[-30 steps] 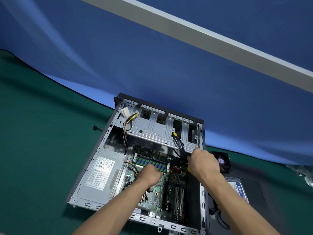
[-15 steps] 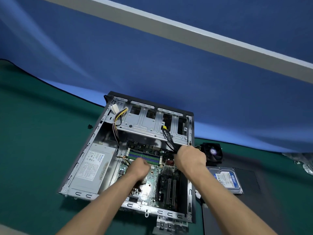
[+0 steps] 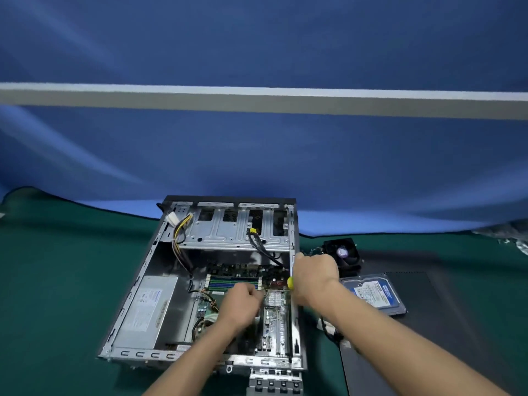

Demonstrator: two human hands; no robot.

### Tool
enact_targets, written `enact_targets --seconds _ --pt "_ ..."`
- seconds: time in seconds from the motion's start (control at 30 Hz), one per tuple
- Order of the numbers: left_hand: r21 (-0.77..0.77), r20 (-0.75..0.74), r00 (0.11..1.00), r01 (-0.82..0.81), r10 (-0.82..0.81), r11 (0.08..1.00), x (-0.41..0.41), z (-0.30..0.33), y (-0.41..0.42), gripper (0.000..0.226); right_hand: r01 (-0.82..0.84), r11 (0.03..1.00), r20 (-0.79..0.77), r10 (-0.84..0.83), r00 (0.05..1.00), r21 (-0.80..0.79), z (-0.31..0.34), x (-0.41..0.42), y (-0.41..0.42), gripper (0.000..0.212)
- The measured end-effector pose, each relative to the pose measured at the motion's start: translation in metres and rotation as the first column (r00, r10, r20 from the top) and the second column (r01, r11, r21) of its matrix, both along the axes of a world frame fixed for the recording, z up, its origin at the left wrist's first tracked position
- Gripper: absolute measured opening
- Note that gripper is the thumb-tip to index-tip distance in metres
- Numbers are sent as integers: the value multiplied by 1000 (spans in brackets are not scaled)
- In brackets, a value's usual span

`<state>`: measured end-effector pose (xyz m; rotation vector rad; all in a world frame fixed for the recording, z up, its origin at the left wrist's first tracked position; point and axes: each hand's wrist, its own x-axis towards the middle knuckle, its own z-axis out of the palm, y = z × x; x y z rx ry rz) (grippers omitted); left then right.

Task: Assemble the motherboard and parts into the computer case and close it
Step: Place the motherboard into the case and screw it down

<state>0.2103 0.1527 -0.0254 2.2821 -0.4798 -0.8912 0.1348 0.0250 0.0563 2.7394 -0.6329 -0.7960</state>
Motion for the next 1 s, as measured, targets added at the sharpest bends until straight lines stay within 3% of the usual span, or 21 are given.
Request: enact_targets --seconds 0.13,0.33,0.4,0.5,0.63,0.83,0.93,1.0 --pt "-63 87 995 45 -40 997 -26 14 -24 46 131 956 233 -194 953 261 -17 -38 -35 34" --pt "-75 271 963 29 -8 997 -53 22 -62 41 120 900 446 -320 836 420 -58 -79 -63 11" --pt "-20 340 940 21 -13 1000 -59 20 -74 38 203 820 446 -478 757 534 -71 -86 -69 8" --pt "61 450 893 -1 -27 998 -65 14 -84 38 317 626 390 -729 562 712 -89 -89 -74 14" --pt "77 561 827 -19 -27 997 -73 3 -84 45 360 411 273 -885 376 837 -118 -82 -78 29" --pt "56 614 788 13 -45 998 -72 0 -88 47 452 191 74 -962 264 871 -154 -57 -68 24" --pt "39 616 786 34 -51 999 -71 -2 -89 48 503 201 52 -954 294 841 -162 -45 -68 10" --pt "25 621 783 31 -40 999 -70 -3 -89 47 532 249 77 -943 324 809 -165 -38 -70 12"
